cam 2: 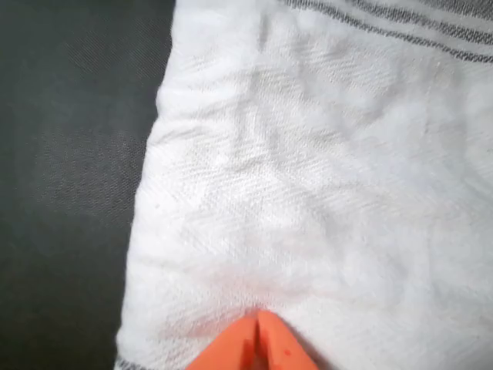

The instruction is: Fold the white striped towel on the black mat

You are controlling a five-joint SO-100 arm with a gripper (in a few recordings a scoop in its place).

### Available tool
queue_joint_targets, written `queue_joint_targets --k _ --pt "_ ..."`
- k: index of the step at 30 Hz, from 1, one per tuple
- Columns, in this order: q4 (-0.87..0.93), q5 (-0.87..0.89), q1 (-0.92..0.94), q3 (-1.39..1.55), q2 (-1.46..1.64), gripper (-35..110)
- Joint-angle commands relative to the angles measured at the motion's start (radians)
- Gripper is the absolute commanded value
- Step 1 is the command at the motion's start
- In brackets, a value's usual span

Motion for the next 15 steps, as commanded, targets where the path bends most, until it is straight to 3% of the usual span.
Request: queue_joint_targets --k 1,15 --pt "0.014 -0.011 -0.002 0.035 0.035 0" --pt "0.173 0.015 -0.031 0.043 0.043 0"
